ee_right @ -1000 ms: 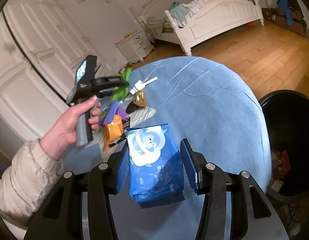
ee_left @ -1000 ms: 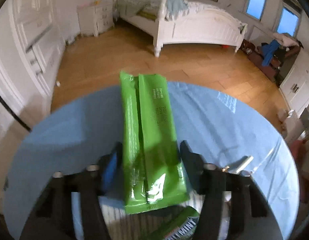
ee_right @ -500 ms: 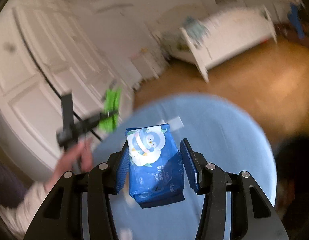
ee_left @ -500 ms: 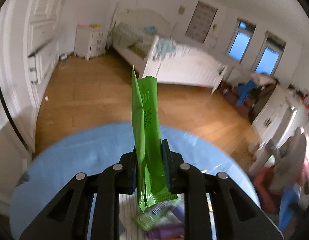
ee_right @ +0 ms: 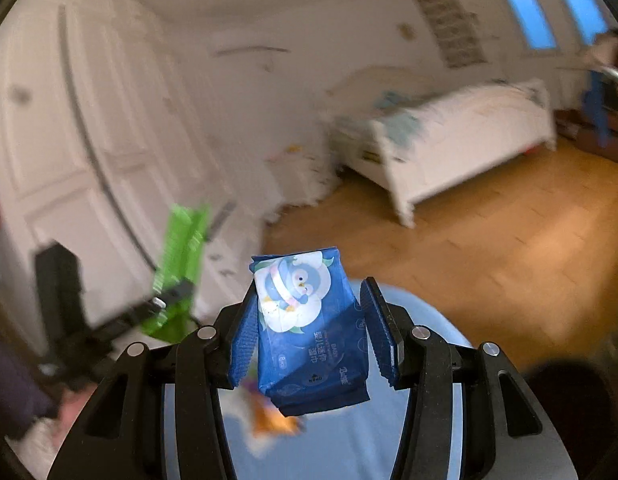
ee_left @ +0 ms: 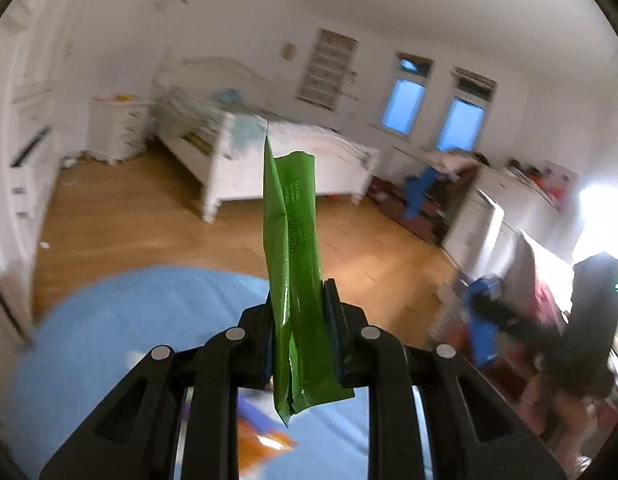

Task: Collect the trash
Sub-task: 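Carry the green packet and wipes pack to the black bin and release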

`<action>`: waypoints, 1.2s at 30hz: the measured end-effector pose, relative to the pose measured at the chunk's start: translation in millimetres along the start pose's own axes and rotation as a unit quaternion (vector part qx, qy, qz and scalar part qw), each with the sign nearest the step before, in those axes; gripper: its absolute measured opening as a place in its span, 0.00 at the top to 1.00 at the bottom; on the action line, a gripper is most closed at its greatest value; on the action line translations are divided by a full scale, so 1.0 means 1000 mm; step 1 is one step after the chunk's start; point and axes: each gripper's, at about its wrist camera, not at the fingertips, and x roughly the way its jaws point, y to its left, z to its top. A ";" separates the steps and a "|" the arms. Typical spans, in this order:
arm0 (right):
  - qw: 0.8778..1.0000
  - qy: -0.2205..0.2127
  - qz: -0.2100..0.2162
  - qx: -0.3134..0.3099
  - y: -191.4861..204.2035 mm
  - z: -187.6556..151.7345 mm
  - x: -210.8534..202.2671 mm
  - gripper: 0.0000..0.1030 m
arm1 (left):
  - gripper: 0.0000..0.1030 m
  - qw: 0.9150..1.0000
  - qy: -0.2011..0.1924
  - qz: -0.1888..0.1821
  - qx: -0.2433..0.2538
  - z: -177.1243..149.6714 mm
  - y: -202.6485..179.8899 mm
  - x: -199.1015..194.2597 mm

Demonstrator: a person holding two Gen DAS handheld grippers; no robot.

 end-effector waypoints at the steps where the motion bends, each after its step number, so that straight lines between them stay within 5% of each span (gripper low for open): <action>1: 1.000 0.003 -0.023 0.021 -0.021 -0.017 -0.008 0.52 | 0.79 1.000 0.016 -0.022 0.004 -0.013 -0.019 0.013; 4: 0.994 0.010 -0.083 0.071 -0.072 -0.053 -0.027 0.52 | 0.79 0.995 0.065 -0.076 0.014 -0.042 -0.065 0.049; 11: 0.967 0.042 -0.138 0.211 -0.191 -0.119 -0.052 0.52 | 0.79 0.968 0.184 -0.165 0.040 -0.100 -0.149 0.125; 17: 0.954 0.058 -0.142 0.258 -0.234 -0.157 -0.050 0.50 | 0.78 0.957 0.221 -0.173 0.078 -0.130 -0.193 0.160; 20: 0.949 0.061 -0.145 0.274 -0.249 -0.165 -0.050 0.40 | 0.65 0.955 0.231 -0.163 0.096 -0.137 -0.205 0.171; 22: 0.947 0.059 -0.152 0.277 -0.252 -0.165 -0.053 0.22 | 0.33 0.957 0.224 -0.151 0.107 -0.136 -0.209 0.172; 24: 0.948 0.052 -0.156 0.273 -0.253 -0.160 -0.056 0.22 | 0.24 0.963 0.199 -0.146 0.105 -0.130 -0.207 0.163; 29: 0.950 0.037 -0.136 0.279 -0.246 -0.157 -0.066 0.22 | 0.23 0.967 0.176 -0.144 0.112 -0.121 -0.201 0.141; 36: 0.967 0.060 -0.094 0.227 -0.189 -0.152 -0.049 0.22 | 0.15 0.979 0.149 -0.093 0.099 -0.122 -0.149 0.090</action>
